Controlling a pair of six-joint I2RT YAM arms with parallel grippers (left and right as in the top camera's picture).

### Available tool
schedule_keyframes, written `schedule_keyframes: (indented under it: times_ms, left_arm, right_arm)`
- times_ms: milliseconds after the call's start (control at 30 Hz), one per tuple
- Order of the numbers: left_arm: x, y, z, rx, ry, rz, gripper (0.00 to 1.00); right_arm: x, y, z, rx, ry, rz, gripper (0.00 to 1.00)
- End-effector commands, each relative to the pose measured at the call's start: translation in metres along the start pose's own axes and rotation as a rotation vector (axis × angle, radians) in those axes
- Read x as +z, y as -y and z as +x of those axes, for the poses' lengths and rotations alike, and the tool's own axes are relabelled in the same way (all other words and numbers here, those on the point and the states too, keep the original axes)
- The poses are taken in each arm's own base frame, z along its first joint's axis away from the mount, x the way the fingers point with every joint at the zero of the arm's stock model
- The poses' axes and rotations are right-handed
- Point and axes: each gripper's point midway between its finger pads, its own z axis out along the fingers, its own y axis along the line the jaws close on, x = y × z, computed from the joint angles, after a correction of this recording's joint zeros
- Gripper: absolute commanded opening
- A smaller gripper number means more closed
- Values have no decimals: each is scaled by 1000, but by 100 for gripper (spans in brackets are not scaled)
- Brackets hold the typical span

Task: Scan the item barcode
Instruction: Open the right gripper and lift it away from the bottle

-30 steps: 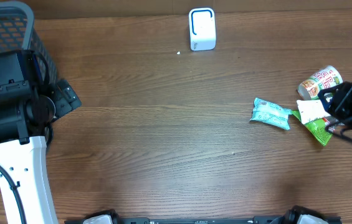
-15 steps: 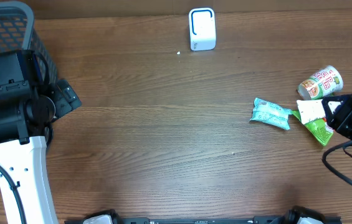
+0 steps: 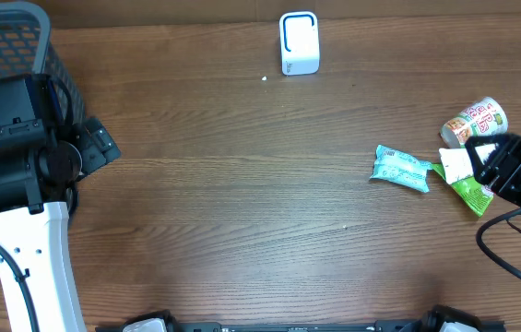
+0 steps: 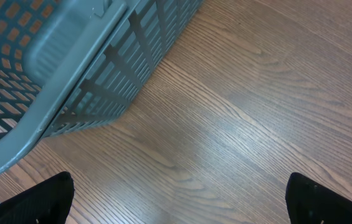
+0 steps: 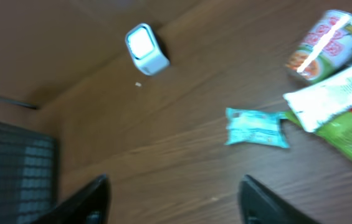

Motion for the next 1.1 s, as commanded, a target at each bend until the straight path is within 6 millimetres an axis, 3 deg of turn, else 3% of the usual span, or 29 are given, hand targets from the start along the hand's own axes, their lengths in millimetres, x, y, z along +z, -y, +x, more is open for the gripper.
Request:
schedule_keyframes:
  times_ms: [0,100,233,367,467,733,933,1067]
  left_arm:
    - [-1,-1,-1,-19,6,1,100]
    - [-1,-1,-1,-19,6,1,100]
    - [-1,-1,-1,-19,6,1,100]
    - [-1,-1,-1,-19,5,1,100]
    - [-1,-1,-1,-18,6,1,99]
    - [-1,-1,-1,-19,5,1,100]
    - [-1,-1,-1,-18,6,1,100]
    - [-1,-1,-1,-18,6,1,99]
  right_arm:
    - [-17,-23,-4,-50,40,-79,100]
    - [-16,-17,0,-33,23,-46,100]
    - [-17,2,-25,-64,129,72,100]
    - [-20,19,-31,-147,156,184,100]
    - [-21,20,-32,-194,156,196,100]
    - [-17,13,-40,-268,183,163,100]
    - [-11,-15,-41,-500,294,102,100]
    - [8,-25,-28,-592,423,33,100]
